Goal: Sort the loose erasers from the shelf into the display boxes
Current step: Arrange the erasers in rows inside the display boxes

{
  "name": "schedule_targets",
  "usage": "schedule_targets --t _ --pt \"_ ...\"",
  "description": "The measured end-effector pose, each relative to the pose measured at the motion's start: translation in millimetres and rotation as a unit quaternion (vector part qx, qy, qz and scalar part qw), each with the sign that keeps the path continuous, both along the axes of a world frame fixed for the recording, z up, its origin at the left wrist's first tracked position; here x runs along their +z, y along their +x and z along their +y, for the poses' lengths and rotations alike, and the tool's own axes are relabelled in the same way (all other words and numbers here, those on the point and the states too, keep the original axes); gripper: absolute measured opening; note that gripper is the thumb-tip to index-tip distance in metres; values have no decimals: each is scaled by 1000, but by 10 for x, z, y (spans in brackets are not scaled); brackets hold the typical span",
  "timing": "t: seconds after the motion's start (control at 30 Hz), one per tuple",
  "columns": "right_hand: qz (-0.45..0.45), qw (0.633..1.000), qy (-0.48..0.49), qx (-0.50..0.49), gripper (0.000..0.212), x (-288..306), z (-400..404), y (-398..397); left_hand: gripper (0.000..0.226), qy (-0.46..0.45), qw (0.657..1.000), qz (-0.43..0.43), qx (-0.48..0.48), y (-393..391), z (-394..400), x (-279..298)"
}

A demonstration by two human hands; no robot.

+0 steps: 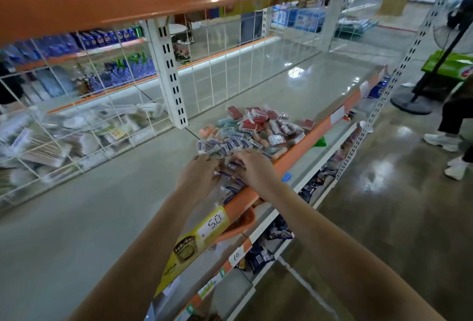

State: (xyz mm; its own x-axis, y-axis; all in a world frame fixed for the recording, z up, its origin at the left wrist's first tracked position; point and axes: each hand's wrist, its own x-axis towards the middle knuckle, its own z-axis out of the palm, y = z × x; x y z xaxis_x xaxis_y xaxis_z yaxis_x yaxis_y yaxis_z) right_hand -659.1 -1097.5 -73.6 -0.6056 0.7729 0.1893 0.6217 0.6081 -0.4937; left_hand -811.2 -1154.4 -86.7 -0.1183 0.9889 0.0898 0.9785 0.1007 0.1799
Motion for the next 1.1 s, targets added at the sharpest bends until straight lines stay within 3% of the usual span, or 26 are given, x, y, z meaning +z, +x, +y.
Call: schedule_targets --t 0.2,0.4,0.63,0.93,1.1 --pt "25 1000 2 10 32 70 -49 65 21 14 1000 -16 -5 -98 -81 -2" --pt "45 996 4 75 32 109 -242 -75 13 84 992 -78 56 -230 -566 108" --pt "98 983 -7 157 22 144 -727 -525 6 152 964 -105 189 -494 -1561 310" --pt "131 951 -4 279 23 295 -1858 -1293 17 219 933 -21 286 -891 -3072 505" --pt "136 932 -11 335 20 421 -2609 -1673 18 217 920 -26 325 -1119 -3947 557"
